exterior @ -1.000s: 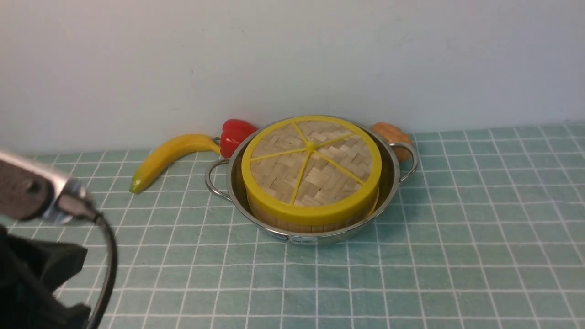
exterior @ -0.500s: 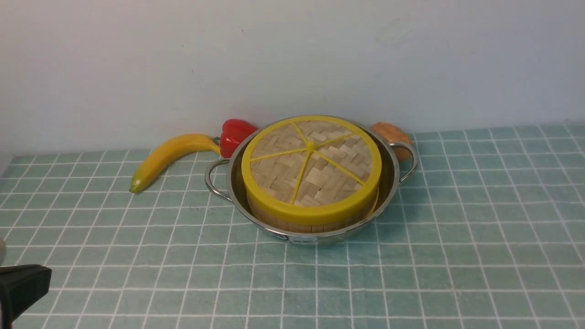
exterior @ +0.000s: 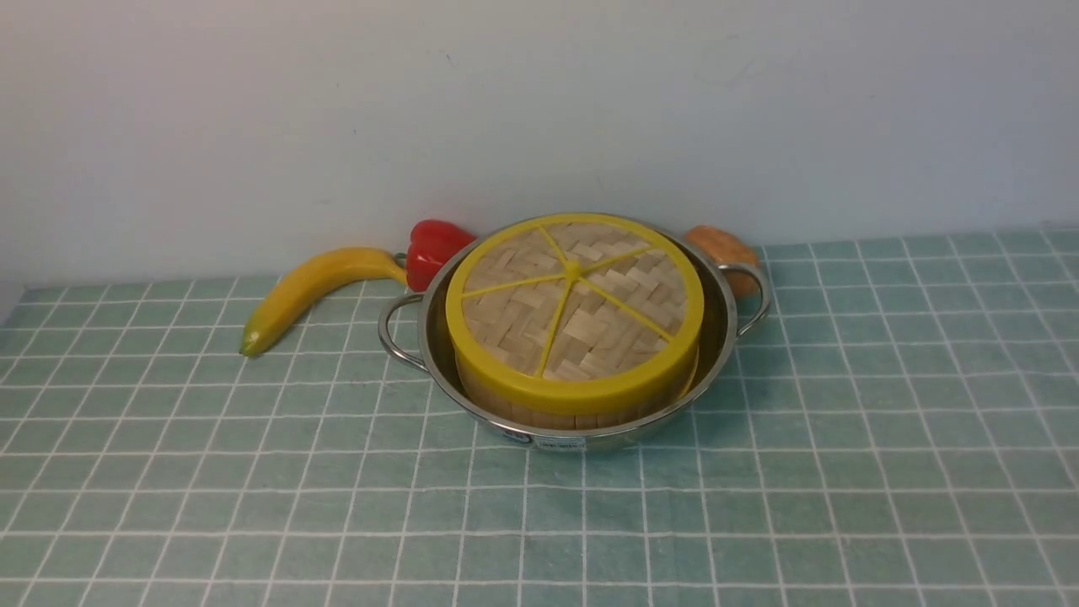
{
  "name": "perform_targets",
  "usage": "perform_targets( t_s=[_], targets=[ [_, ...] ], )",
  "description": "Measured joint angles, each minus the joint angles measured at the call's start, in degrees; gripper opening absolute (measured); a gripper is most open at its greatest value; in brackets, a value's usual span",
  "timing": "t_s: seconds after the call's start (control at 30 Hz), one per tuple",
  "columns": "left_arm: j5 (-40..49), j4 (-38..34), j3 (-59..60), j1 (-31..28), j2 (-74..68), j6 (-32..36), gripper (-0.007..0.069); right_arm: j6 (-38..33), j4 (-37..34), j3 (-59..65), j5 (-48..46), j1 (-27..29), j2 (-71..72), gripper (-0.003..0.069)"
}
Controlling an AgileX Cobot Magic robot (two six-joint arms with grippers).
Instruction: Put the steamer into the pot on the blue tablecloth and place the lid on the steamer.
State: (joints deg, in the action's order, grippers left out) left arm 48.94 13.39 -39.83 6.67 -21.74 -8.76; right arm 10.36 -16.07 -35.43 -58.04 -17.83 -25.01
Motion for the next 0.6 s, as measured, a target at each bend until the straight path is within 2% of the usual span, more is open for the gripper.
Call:
perform_targets(
  t_s=[0.13, 0.2, 0.37, 0.6],
  targets=[
    [-14.3, 0.4, 12.4, -9.4, 9.0, 0.7, 0.0050, 0.0, -2.6, 0.0, 0.2, 0.0, 0.0, 0.0088],
    [-19.3, 0.4, 18.4, -11.2, 12.6, 0.7, 0.0053, 0.0, -3.5, 0.0, 0.3, 0.0, 0.0, 0.0101],
    [-29.2, 0.4, 31.2, -12.1, 19.1, 0.6, 0.0058, 0.0, -4.0, 0.0, 0.3, 0.0, 0.0, 0.0125],
    [-32.9, 0.4, 39.8, -12.1, 21.6, 0.4, 0.0064, 0.0, -4.2, 0.0, 0.3, 0.0, 0.0, 0.0148]
  ],
)
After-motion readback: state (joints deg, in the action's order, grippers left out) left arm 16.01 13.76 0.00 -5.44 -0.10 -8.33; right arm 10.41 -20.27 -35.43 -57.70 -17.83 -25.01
